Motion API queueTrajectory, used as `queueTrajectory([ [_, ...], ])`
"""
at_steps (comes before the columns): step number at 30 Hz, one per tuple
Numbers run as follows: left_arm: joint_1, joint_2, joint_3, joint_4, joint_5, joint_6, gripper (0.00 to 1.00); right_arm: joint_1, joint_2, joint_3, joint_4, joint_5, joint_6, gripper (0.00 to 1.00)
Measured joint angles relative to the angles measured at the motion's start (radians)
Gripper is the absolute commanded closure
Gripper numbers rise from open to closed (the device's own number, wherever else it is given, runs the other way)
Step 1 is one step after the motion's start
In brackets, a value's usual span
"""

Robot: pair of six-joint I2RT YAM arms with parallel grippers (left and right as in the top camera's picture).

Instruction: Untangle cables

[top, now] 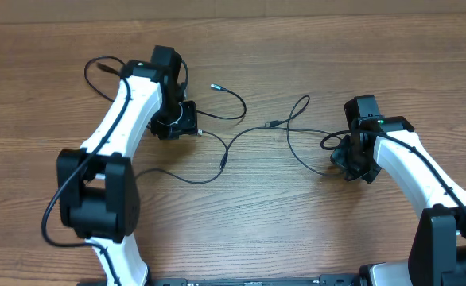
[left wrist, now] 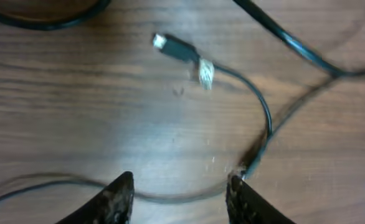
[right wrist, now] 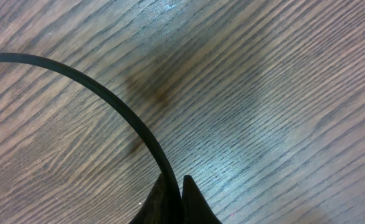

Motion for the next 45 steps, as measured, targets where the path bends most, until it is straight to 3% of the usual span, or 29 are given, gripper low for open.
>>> queueTrajectory([
  [3, 0.0, 0.043, 0.0, 0.045, -0.006, -0.096, 0.57, 0.0, 0.0, 0.0, 0.0, 0.0, 0.0, 0.96],
  [6, -0.007, 0.05, -0.001, 0.085, -0.037, -0.185, 0.41, 0.0, 0.0, 0.0, 0.0, 0.0, 0.0, 0.96],
  [10, -0.02, 0.05, -0.001, 0.168, -0.051, -0.246, 0.32, 0.0, 0.0, 0.0, 0.0, 0.0, 0.0, 0.96],
  [14, -0.022, 0.05, -0.001, 0.232, -0.049, -0.282, 0.45, 0.0, 0.0, 0.0, 0.0, 0.0, 0.0, 0.96],
  [15, -0.022, 0.05, -0.001, 0.232, -0.05, -0.29, 0.45, 0.0, 0.0, 0.0, 0.001, 0.0, 0.0, 0.96],
  [17, -0.022, 0.05, -0.001, 0.23, -0.056, -0.316, 0.34, 0.0, 0.0, 0.0, 0.002, 0.0, 0.0, 0.96],
  [25, -0.03, 0.05, -0.001, 0.2, -0.136, -0.457, 0.36, 0.0, 0.0, 0.0, 0.002, 0.0, 0.0, 0.96],
  [33, -0.1, 0.05, -0.001, 0.198, -0.241, -0.494, 0.34, 0.0, 0.0, 0.0, 0.002, 0.0, 0.0, 0.96],
  [38, -0.125, 0.05, -0.001, 0.197, -0.283, -0.499, 0.42, 0.0, 0.0, 0.0, 0.002, 0.0, 0.0, 0.96],
  [45, -0.124, 0.05, -0.001, 0.197, -0.305, -0.501, 0.44, 0.0, 0.0, 0.0, 0.003, 0.0, 0.0, 0.96],
])
